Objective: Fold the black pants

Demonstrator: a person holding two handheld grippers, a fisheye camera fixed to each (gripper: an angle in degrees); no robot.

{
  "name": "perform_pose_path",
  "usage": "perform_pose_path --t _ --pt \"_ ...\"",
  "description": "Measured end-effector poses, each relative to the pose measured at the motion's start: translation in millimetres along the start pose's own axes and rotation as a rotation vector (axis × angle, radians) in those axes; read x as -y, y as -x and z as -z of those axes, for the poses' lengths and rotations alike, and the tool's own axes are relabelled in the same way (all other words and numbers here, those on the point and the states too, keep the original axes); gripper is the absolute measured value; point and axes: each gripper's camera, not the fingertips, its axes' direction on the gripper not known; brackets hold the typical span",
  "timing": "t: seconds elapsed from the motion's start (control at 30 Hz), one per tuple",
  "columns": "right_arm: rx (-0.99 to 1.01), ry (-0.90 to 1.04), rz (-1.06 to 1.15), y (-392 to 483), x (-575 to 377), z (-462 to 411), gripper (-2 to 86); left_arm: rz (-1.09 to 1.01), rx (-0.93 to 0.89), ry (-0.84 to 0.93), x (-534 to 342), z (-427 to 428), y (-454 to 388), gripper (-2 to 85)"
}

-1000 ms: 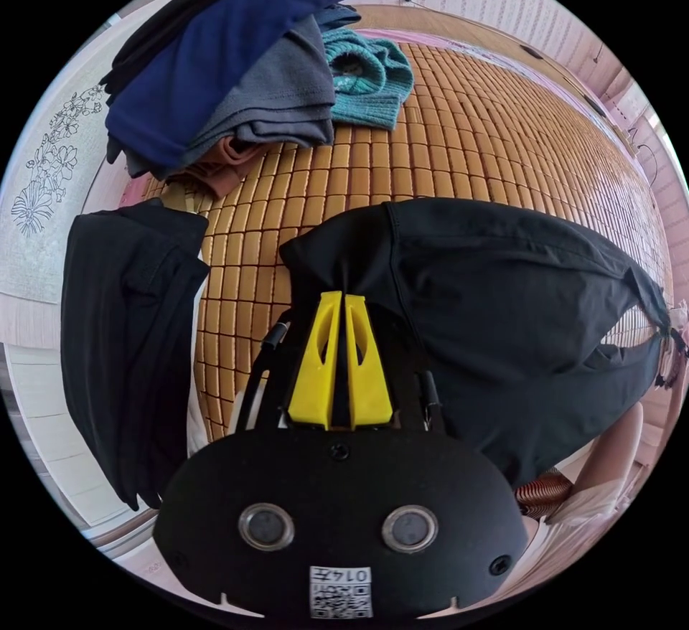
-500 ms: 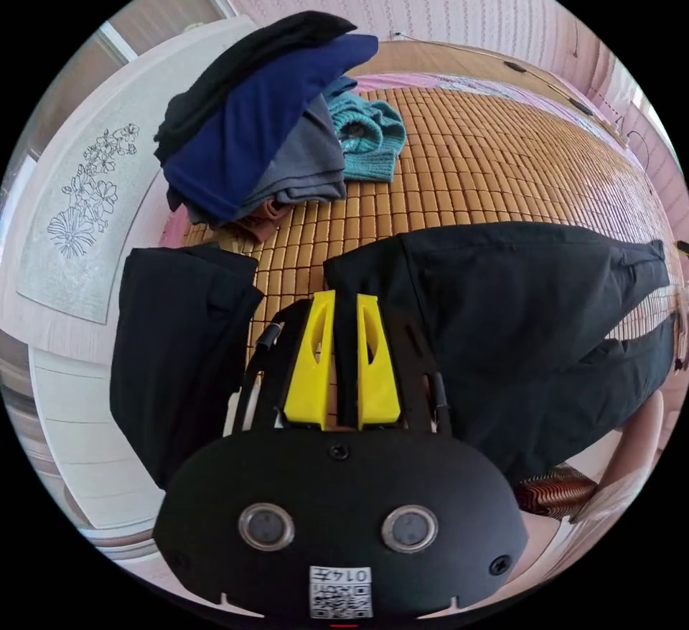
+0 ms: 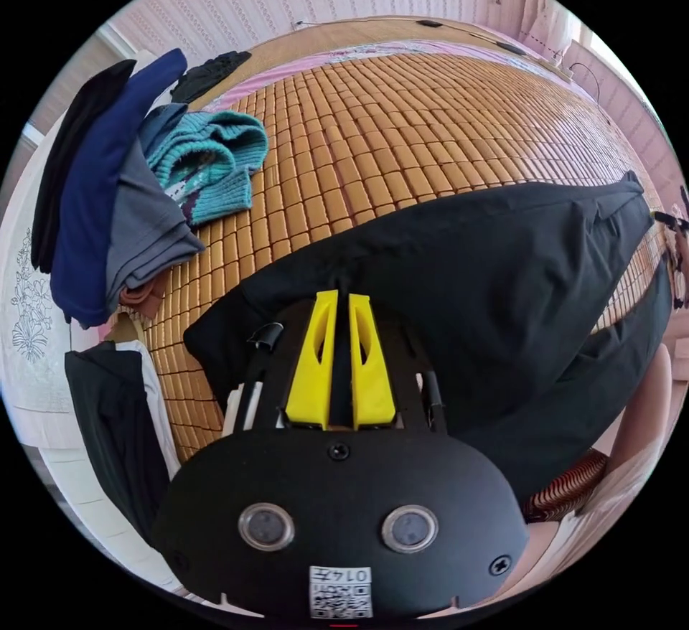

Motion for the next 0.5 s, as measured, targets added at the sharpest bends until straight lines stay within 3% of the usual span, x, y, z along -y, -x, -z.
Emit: perform_pose_path --t 0.17,0.33,0.5 --pt "0.058 0.019 0.017 -16.0 -42.0 12.7 0.7 0.074 -0.060 -0.005 -7.8 7.3 4.2 4.5" --pt "0.115 -0.221 0.013 -12.8 -40.4 61.2 6.5 -0.250 -0.115 -0.150 -19.2 55.2 -83.4 4.1" --pt "0.252 -0.139 -0.085 -13.2 2.3 37.6 12.4 -0.432 -0.375 -0.180 -19.4 46.7 -187.4 5.0"
